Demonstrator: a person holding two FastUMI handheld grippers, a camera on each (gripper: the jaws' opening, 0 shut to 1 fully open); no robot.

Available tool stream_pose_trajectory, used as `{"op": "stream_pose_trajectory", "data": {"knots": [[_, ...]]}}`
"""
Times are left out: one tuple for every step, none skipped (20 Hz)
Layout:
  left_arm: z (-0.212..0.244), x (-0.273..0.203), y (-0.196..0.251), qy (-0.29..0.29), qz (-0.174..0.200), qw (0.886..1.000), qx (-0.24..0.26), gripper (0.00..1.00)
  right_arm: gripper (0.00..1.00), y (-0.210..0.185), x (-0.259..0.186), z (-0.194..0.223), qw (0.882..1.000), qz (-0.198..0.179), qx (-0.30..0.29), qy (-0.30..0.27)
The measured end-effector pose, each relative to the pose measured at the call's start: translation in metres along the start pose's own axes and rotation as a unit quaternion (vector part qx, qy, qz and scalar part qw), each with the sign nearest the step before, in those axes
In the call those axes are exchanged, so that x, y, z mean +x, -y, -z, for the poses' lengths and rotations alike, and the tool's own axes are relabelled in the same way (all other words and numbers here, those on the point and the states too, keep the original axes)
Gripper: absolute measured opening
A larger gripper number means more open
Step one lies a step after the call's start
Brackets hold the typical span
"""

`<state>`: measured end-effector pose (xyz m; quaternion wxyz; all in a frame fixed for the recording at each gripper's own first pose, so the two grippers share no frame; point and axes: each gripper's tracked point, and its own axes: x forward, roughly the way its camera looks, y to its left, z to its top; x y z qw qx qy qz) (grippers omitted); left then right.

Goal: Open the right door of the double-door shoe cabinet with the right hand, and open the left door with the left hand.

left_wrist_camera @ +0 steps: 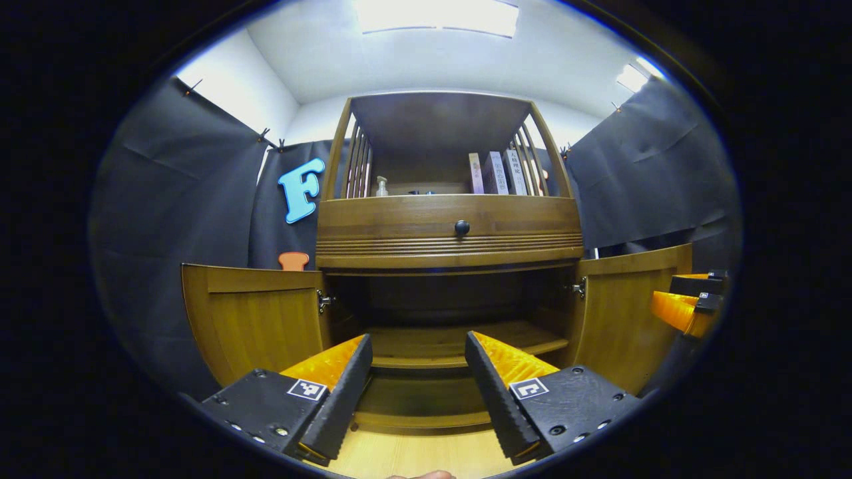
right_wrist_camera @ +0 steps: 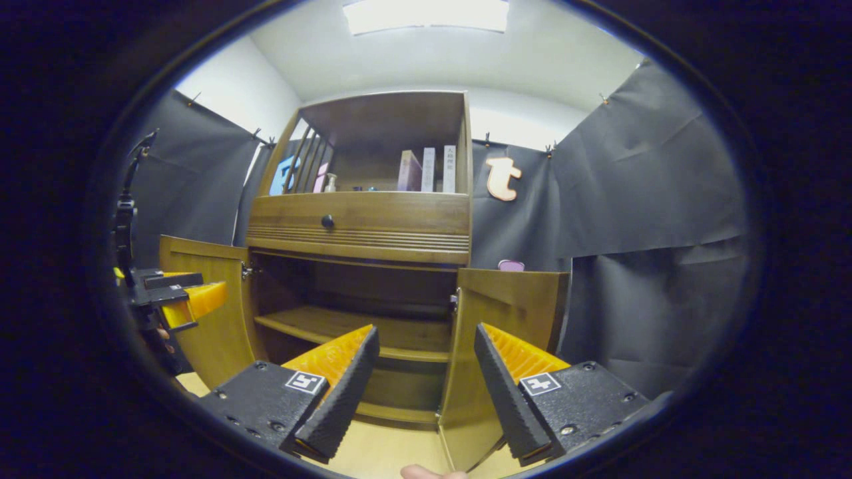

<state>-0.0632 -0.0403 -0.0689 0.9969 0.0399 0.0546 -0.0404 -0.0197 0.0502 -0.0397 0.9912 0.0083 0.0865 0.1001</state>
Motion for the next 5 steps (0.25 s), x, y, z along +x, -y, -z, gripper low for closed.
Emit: {"op": "stream_pose_trajectory", "data": {"knots": [[-0.005,0.003,0.001,0.003,0.001,1.0,-0.002,0.96,0.92,0.001,0.0,-0.002,1.0,0.0,0.001,0.001],[-0.008,0.004,0.002,0.005,0.001,1.0,-0.005,0.98,0.96,0.0,0.0,-0.003,1.0,-0.002,0.002,0.002],[-0.01,0.004,0.002,0.009,0.002,1.0,-0.007,1.0,0.92,0.0,0.0,-0.005,1.0,-0.004,0.003,0.004],[-0.014,0.006,0.003,0.013,0.002,1.0,-0.009,1.0,0.96,0.0,0.0,-0.006,1.0,-0.005,0.003,0.007],[-0.016,0.005,0.003,0.018,0.001,1.0,-0.01,0.94,0.92,0.001,0.0,-0.008,1.0,-0.002,0.003,0.01]]}}
